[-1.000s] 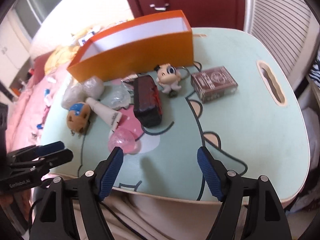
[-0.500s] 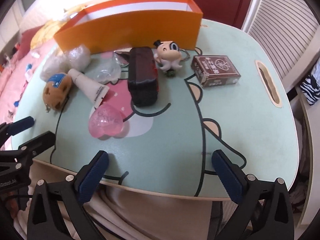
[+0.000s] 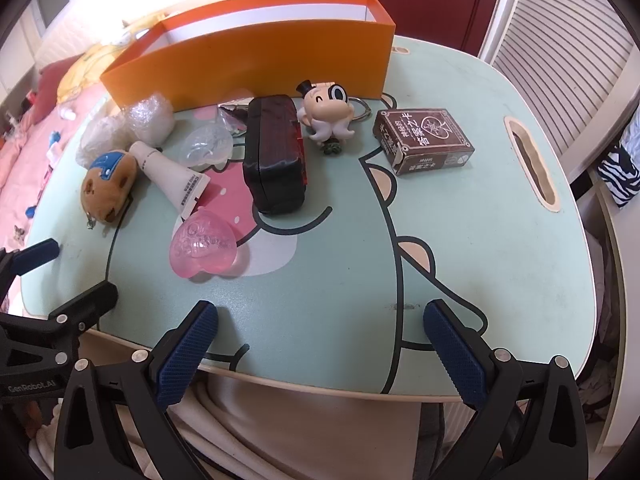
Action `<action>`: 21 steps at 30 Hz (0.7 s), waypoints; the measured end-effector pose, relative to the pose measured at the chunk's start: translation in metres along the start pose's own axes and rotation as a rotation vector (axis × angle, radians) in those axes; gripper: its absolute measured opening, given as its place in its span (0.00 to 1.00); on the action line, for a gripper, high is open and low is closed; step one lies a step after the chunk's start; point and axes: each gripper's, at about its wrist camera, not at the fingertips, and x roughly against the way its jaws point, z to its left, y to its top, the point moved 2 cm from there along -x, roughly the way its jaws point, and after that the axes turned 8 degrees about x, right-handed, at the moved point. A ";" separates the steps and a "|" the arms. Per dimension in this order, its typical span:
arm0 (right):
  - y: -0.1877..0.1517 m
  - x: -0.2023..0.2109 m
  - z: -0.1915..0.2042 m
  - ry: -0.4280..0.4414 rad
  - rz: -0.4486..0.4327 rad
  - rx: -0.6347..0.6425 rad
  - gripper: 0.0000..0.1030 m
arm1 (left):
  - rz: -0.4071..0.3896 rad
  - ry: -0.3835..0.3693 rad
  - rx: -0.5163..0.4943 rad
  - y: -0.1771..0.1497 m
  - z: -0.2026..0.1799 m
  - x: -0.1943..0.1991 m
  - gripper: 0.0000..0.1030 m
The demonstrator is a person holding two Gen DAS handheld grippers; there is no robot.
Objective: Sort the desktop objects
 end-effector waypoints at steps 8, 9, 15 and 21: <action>-0.004 -0.008 -0.008 0.001 -0.004 0.011 1.00 | -0.001 0.002 0.000 0.005 0.000 0.000 1.00; -0.003 -0.008 -0.008 0.002 -0.004 0.011 1.00 | -0.001 0.002 0.000 0.006 0.000 0.000 1.00; -0.007 -0.010 -0.013 0.001 -0.008 0.019 1.00 | -0.017 -0.047 0.022 0.008 0.007 0.003 1.00; -0.005 -0.013 -0.015 0.003 -0.021 0.023 1.00 | -0.117 -0.180 0.166 0.018 0.041 0.019 0.87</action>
